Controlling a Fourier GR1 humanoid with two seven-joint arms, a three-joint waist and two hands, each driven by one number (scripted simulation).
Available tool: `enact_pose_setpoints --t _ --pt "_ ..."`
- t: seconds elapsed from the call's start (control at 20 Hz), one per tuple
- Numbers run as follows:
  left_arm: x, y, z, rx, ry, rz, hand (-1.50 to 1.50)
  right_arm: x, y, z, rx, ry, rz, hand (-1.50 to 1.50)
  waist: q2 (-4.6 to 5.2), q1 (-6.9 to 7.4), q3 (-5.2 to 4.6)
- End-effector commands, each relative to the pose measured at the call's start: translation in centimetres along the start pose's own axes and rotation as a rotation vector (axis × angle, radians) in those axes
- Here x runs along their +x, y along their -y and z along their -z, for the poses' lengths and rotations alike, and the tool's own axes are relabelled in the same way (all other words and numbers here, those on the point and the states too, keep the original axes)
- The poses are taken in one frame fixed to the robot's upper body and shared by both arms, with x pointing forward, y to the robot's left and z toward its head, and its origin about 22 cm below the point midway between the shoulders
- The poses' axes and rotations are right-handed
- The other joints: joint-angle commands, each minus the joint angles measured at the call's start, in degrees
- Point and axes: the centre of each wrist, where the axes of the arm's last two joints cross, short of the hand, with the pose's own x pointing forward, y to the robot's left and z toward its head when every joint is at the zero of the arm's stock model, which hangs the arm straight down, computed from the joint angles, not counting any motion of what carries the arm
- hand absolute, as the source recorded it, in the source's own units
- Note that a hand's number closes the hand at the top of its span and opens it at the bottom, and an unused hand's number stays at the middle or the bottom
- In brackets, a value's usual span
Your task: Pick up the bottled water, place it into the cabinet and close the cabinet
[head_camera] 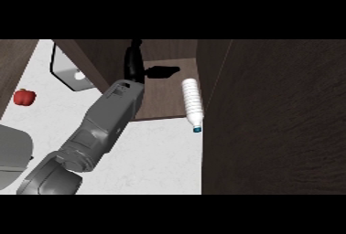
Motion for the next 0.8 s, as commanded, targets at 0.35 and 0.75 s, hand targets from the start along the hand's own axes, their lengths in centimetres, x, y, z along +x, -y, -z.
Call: enact_pose_setpoints --t 0.35,0.75 --pt "-1.6 -2.4 0.5 -0.066 0.140 -0.275 -1.50 -1.1 -0.2 0.4 -0.041 0.010 -0.001 -1.50 -0.33 2.56 -0.32" --pt "-2.0 -2.7 -0.1 -0.145 0.189 -0.400 -1.50 1.6 0.9 -1.0 -0.055 0.000 -0.029 -1.50 -1.28 4.27 -0.28"
